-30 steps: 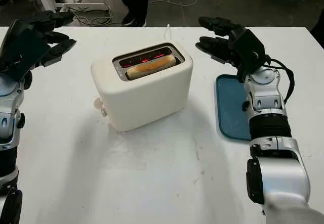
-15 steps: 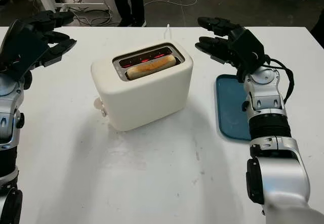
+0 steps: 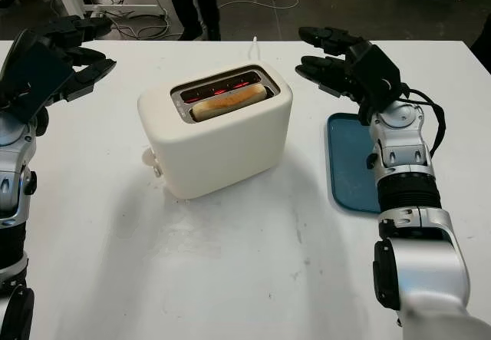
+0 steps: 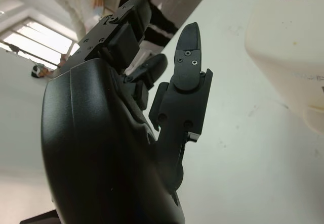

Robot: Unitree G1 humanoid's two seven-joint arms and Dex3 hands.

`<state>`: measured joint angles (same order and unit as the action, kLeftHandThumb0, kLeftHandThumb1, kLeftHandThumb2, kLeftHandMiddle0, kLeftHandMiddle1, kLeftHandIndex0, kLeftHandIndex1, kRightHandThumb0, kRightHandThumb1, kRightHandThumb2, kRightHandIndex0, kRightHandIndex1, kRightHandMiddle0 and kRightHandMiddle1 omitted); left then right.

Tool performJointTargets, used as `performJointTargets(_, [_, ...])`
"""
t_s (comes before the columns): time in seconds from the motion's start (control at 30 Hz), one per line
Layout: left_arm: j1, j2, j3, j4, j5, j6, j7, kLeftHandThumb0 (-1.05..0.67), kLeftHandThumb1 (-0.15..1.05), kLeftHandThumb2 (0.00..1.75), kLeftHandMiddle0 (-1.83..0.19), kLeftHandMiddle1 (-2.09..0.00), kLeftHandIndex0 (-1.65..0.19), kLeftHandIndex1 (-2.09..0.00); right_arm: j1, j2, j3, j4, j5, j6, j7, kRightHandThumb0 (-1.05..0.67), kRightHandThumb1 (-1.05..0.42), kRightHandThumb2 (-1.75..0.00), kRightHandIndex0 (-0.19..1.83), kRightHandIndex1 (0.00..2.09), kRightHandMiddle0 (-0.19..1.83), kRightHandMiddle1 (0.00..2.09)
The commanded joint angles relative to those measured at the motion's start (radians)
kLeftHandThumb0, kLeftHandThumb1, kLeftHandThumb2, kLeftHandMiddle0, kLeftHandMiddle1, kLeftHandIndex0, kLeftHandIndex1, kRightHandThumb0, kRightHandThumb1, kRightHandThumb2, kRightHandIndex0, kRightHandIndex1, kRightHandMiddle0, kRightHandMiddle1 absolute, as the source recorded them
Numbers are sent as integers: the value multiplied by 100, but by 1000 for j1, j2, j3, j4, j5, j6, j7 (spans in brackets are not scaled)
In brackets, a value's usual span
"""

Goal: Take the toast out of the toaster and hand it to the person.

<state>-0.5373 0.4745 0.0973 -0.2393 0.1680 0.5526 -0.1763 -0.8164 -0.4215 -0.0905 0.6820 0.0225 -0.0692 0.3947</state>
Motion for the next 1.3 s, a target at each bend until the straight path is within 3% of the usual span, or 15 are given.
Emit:
performJointTargets(0.0, [-1,7,-2,-4,7,-5,-1,-28,92,18,-33,-85,-61,-6,-12,-3,3,3,-2,-11,-2,-51,-91,0,61,1,55,0])
performJointTargets(1.27, [-2,14,0,20,6,-43,-3,-30,92,15,-33,-86,-63,-6,-18,-3,6,15,-5,-23,6,-53,-90,0,62,1,56,0])
